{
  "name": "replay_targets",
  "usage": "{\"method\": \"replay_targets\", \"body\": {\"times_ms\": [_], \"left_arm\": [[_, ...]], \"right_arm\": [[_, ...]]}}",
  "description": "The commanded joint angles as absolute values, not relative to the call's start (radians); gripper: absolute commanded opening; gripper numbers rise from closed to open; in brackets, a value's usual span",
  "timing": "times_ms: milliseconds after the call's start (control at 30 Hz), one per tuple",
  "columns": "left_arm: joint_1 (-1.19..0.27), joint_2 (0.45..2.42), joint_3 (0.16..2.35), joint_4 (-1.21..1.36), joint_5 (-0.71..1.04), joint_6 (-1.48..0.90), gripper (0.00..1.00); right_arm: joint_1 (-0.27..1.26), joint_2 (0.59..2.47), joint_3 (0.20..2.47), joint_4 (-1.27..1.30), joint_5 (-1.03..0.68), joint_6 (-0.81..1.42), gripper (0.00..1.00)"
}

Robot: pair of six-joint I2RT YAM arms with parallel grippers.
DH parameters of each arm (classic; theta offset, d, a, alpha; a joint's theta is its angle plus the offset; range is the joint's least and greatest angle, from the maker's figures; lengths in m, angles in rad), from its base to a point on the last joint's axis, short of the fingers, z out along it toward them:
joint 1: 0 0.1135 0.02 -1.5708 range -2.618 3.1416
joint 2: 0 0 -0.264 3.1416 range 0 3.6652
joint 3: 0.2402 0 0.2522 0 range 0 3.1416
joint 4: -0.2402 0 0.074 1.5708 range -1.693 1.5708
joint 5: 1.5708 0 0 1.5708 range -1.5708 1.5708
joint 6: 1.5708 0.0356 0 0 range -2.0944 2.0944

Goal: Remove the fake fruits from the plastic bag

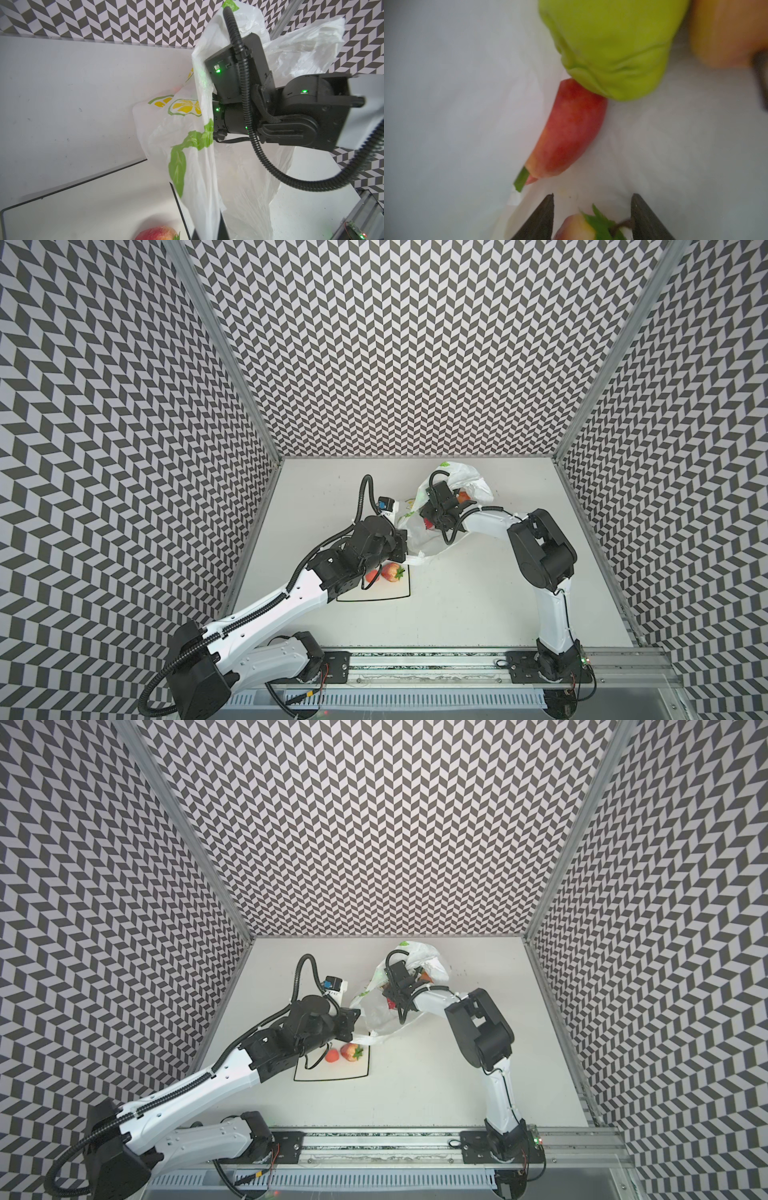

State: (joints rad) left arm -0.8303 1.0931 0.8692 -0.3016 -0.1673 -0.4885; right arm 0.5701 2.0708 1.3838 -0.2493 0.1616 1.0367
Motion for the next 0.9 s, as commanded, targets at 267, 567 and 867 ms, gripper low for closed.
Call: {"method": "replay_targets", "body": {"times_ms": [267,567,867], "left_arm": [[-0.830,1.087,0.827,-0.292,-0.149,-0.472,0.00],[-0.838,1.093,0.816,-0.285,-0.131,-0.462,0.00],[-0.845,1.098,0.827,-0.285,-0.132,-0.448,0.00]], "right_arm": [[0.539,1.890,1.292,-0.292,0.165,0.939,0.53],[0.545,1.952,1.312,-0.215,0.130,1.009,0.70],[0.562,2.038,1.389,-0.275,0.169,1.032,0.71]]}}
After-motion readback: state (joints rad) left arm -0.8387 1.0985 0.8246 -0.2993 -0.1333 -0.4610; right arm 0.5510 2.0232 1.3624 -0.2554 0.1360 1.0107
